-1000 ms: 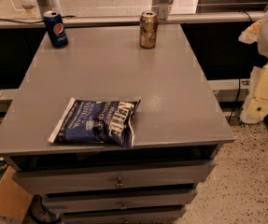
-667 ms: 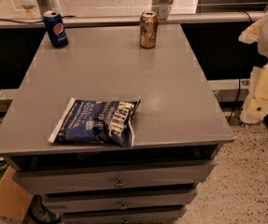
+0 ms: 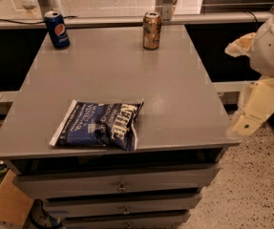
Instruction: Move blue chip bag near orange can
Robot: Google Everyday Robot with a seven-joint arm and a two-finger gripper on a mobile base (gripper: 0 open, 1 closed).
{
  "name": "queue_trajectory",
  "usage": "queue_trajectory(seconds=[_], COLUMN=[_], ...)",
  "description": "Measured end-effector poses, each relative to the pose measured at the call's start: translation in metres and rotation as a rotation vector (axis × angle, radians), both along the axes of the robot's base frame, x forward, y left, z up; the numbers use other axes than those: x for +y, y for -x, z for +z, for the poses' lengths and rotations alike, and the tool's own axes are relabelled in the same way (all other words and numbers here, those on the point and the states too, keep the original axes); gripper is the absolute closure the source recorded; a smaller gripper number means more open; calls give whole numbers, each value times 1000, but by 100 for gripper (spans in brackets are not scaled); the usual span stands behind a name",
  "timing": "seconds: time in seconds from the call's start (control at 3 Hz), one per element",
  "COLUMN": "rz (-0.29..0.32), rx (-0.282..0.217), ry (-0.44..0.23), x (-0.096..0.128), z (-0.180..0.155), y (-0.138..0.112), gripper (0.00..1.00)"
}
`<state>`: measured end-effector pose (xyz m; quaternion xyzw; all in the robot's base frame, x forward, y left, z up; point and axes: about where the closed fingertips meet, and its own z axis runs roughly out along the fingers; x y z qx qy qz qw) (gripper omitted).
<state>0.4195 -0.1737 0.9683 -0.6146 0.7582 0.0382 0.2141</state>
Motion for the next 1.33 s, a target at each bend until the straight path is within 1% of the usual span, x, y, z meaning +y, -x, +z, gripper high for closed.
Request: queue_trajectory(seconds=[0.33,0.67,1.0,1.33], rz=[80,89,88,80], rx=[-20,-21,-22,-28], ry=[-138,-175,-170,-189], x=[51,62,61,62], z=[-9,-6,-6,-10], y=[12,13,13,15], gripper=[0,0,0,0])
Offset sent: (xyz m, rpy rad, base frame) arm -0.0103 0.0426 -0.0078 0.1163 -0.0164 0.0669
